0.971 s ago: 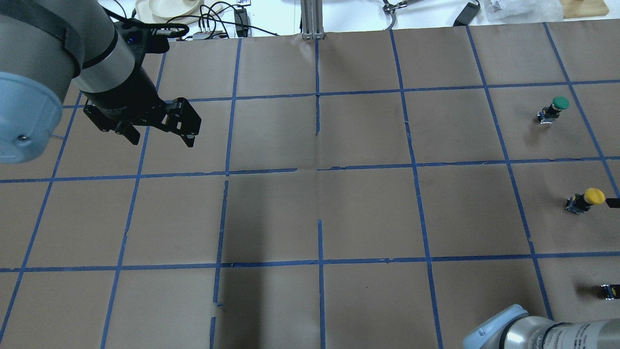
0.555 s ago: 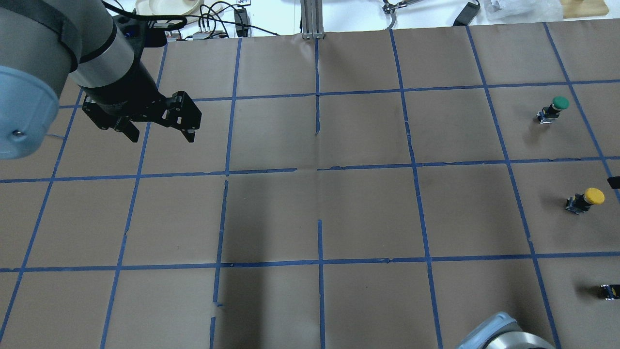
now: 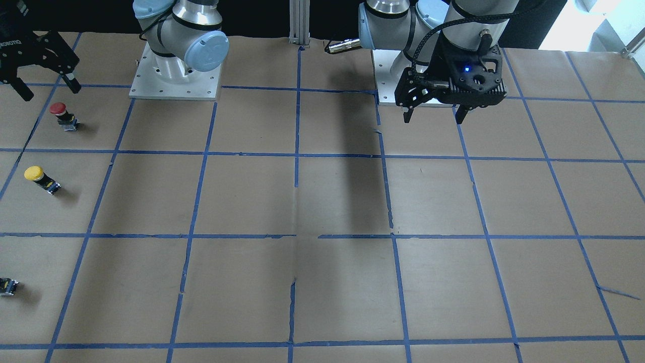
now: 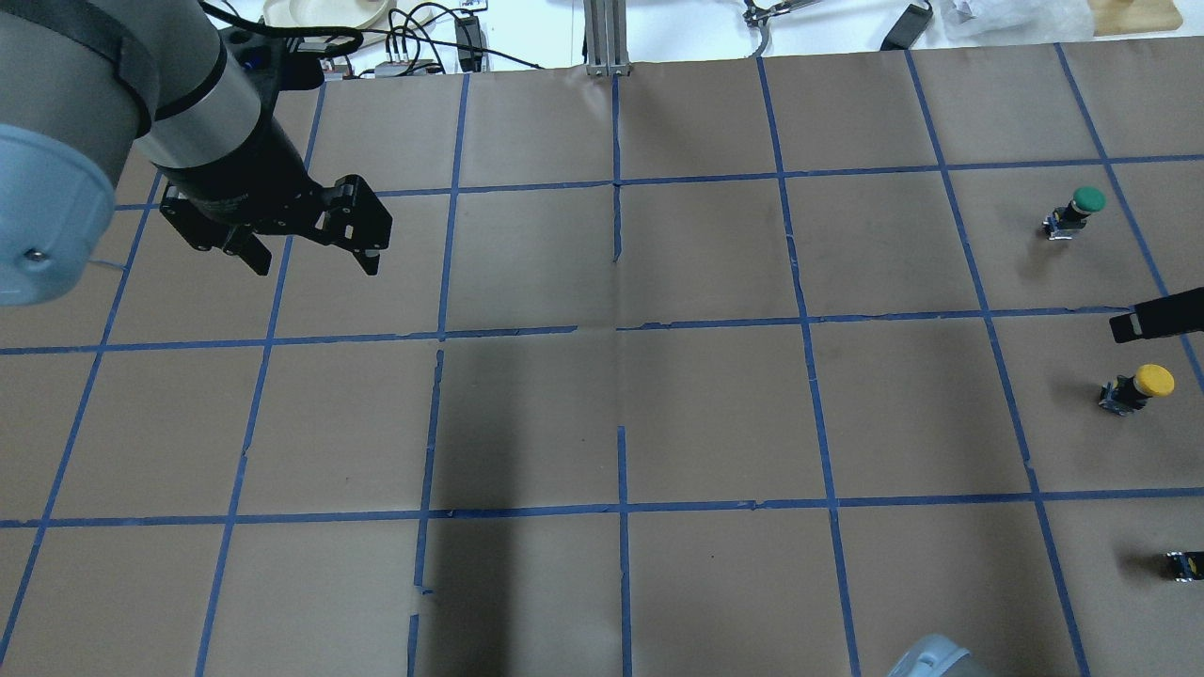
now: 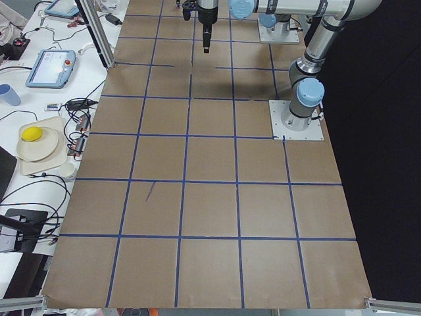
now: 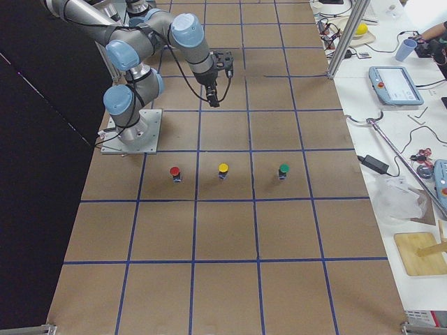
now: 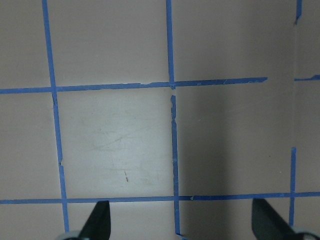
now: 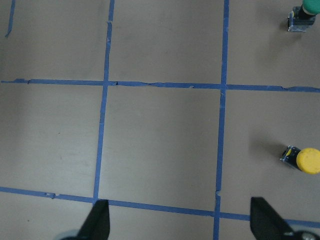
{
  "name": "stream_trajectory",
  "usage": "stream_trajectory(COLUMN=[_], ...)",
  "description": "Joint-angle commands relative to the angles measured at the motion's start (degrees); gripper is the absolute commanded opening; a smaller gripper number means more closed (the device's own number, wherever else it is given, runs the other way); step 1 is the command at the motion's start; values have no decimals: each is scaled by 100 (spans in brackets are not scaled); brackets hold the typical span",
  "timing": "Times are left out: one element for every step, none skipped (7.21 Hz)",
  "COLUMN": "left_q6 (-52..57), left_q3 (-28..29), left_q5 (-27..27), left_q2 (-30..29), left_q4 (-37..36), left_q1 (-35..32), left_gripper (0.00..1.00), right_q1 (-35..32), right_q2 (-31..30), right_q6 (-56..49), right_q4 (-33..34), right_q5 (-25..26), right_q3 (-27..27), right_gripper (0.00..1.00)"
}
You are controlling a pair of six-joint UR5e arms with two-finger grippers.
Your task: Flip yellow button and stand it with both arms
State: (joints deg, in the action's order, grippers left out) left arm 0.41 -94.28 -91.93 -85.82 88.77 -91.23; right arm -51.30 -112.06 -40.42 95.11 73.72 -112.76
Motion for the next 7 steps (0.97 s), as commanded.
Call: stream_trajectory(left_q6=[3, 3, 3, 3, 3, 3, 3], left_q3=[15, 15, 15, 15, 15, 15, 24], left_q5=[-1, -1, -1, -1, -1, -1, -1], left_q2=[4, 4, 4, 4, 4, 4, 4], left_q4=[0, 0, 0, 0, 0, -9, -9], left_q1=[0, 0, 0, 0, 0, 0, 0], left_gripper=[100, 100, 100, 100, 100, 100, 100], right_q1=[-354, -363, -364, -390, -607, -966, -1457], right_q2=[44, 175, 420, 709, 947, 1063, 1064], right_q6=[866, 956, 957, 948, 1044, 1741, 2375], right_q4=[-115, -115, -124, -141, -289, -343, -335], right_q5=[10, 19, 19, 28, 141, 299, 579], right_q3=[288, 490, 823, 1191, 1543, 1747, 1775], right_gripper=[100, 100, 100, 100, 100, 100, 100])
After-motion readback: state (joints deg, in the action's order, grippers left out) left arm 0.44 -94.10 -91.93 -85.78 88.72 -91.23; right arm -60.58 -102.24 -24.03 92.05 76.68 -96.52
